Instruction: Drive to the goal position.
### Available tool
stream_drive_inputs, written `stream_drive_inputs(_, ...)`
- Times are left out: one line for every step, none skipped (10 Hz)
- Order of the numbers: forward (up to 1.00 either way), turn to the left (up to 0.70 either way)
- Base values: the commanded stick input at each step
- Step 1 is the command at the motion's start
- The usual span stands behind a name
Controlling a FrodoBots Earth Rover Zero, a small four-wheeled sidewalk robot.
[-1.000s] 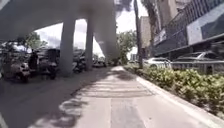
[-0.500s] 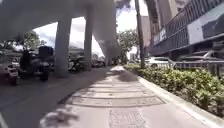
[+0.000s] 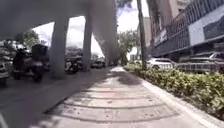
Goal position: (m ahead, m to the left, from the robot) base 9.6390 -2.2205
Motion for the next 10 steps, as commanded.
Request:
stream_drive_inputs(0.70,0.00)
stream_drive_inputs(0.70,0.00)
stream_drive_inputs(0.70,0.00)
stream_drive_inputs(0.70,0.00)
stream_drive_inputs(0.70,0.00)
stream_drive_inputs(0.70,0.00)
stream_drive_inputs(0.70,0.00)
stream_drive_inputs(0.70,0.00)
stream_drive_inputs(0.70,0.00)
stream_drive_inputs(0.70,0.00)
